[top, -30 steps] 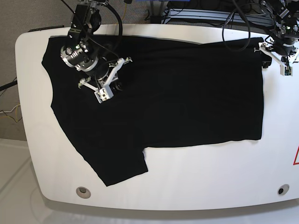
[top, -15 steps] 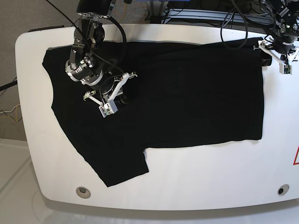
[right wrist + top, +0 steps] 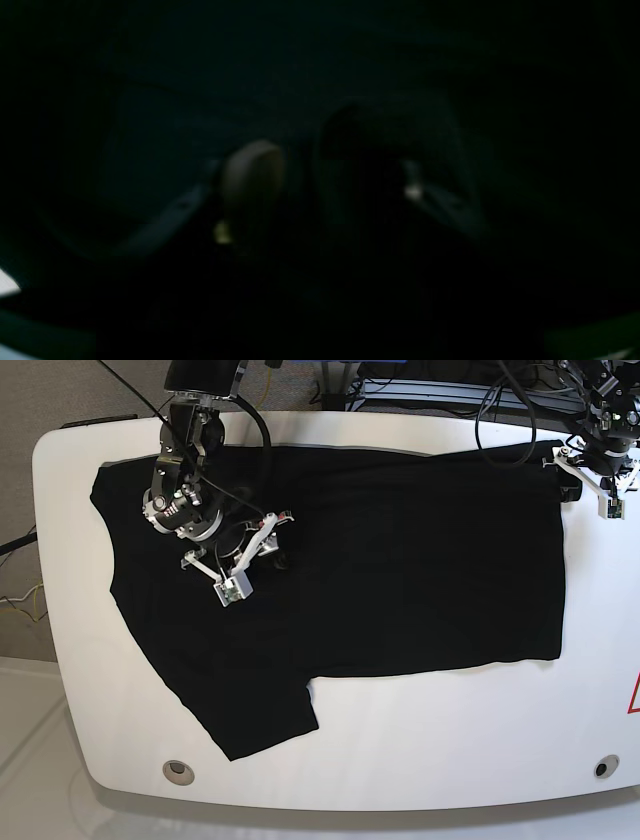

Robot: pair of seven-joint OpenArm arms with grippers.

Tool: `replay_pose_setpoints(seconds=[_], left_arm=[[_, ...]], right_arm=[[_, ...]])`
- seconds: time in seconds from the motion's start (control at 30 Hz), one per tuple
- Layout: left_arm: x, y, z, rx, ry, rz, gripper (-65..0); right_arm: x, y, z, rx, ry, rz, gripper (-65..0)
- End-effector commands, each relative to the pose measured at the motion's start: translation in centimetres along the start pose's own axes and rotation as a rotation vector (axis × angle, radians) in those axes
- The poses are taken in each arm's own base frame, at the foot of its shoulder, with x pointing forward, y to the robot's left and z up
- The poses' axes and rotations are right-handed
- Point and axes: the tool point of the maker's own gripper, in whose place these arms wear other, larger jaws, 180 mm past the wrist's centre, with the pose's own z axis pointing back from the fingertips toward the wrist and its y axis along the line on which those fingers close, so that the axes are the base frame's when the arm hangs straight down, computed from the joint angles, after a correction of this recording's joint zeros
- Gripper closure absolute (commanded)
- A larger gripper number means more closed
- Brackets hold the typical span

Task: Fold the T-shirt properly
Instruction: 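Move the right gripper over the black shirt toward its middle, then move both grippers along the shirt's side edges toward the hem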

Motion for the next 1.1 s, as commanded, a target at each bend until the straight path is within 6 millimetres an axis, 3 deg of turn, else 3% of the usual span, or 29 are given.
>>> replay_pose_setpoints(seconds=[0.0,0.33,0.53,1.07], left_arm=[[1.4,0.3,0.3,0.007,-0.046,-0.012,-39.2],[1.7,0.3,0.2,0.006,-0.052,-0.013,-39.2],[3.0,0.4,0.0,0.011,-0.081,-0.011,-39.2],[6.5,2.3,0.1,0.049,-0.148,-0.050,-39.2]], right_arm=[[1.2,-0.6,0.6,-0.018,-0.048,-0.003,-37.3],[1.7,-4.6,2.4,-0.120,-0.086,-0.057,-37.7],[2.0,-7.1,3.7,-0.179,-0.097,-0.053,-37.7],[1.2,-9.9,5.4,-0.256,-0.096,-0.080,-37.7]])
